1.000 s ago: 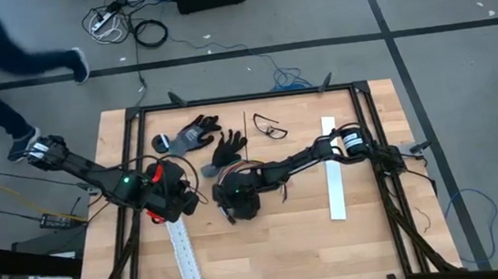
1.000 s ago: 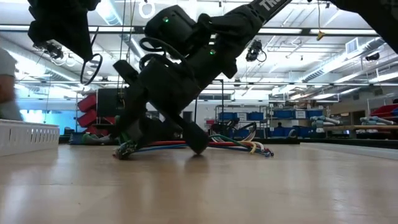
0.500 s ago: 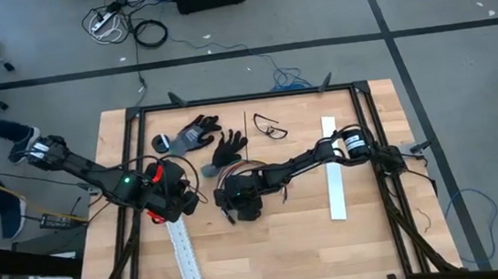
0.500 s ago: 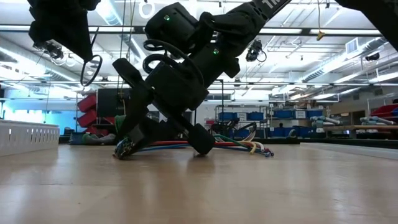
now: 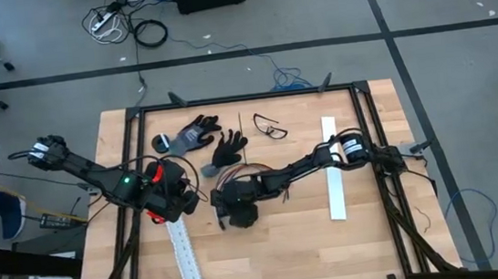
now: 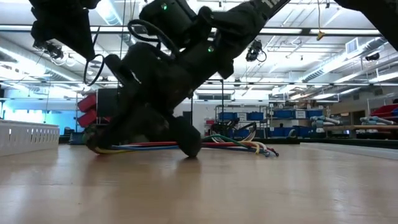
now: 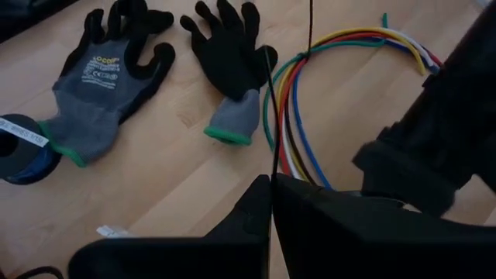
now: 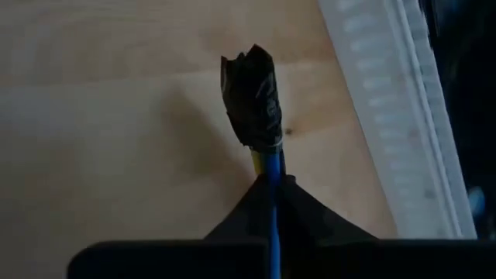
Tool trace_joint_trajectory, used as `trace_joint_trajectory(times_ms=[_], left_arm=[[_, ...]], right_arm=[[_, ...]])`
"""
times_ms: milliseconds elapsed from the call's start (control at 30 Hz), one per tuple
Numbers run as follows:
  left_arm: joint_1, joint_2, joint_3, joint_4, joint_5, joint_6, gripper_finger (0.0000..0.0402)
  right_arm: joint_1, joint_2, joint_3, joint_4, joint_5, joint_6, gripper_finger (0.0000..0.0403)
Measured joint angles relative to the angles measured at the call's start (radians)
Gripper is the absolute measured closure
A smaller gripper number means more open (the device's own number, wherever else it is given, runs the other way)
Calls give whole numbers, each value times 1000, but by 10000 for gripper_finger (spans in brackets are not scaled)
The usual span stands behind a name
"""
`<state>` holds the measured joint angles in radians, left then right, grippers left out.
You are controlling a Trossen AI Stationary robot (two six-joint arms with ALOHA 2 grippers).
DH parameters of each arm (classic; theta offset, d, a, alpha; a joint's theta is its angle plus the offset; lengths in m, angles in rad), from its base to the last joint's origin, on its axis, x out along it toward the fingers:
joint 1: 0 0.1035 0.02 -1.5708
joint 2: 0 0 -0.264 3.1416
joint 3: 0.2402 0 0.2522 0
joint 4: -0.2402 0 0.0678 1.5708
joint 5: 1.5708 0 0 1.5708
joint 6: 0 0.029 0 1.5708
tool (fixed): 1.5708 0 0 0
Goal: Ziptie cables
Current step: Wrap the cables together using the black zip
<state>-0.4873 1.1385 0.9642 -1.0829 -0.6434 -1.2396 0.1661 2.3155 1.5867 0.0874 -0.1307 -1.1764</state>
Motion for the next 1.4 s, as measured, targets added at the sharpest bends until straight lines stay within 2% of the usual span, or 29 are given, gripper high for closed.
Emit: trace_joint_trajectory(times_ms=[267, 367, 567, 767, 900, 1033, 1400], left_arm=[[-25, 0, 6, 30, 1, 35, 401], [-54, 3, -3, 103, -1, 19, 401], [-79, 66, -23, 216, 2, -23, 401], [-61, 159, -26, 278, 23, -44, 401], [-61, 212, -26, 321, 64, -56, 401], [-61, 259, -26, 339, 73, -102, 401], [-42, 389, -26, 322, 92, -237, 401]], right_arm=[[-13, -115, -7, -135, 413, 92, 402], [-44, -162, -34, -148, 501, 138, 402], [-95, -211, -56, -113, 482, 201, 402], [-90, -206, -58, -108, 432, 203, 402], [-81, -206, -58, -199, 366, 183, 402], [-77, -206, -58, -264, 314, 174, 402], [-71, -206, -88, -303, 310, 231, 403]])
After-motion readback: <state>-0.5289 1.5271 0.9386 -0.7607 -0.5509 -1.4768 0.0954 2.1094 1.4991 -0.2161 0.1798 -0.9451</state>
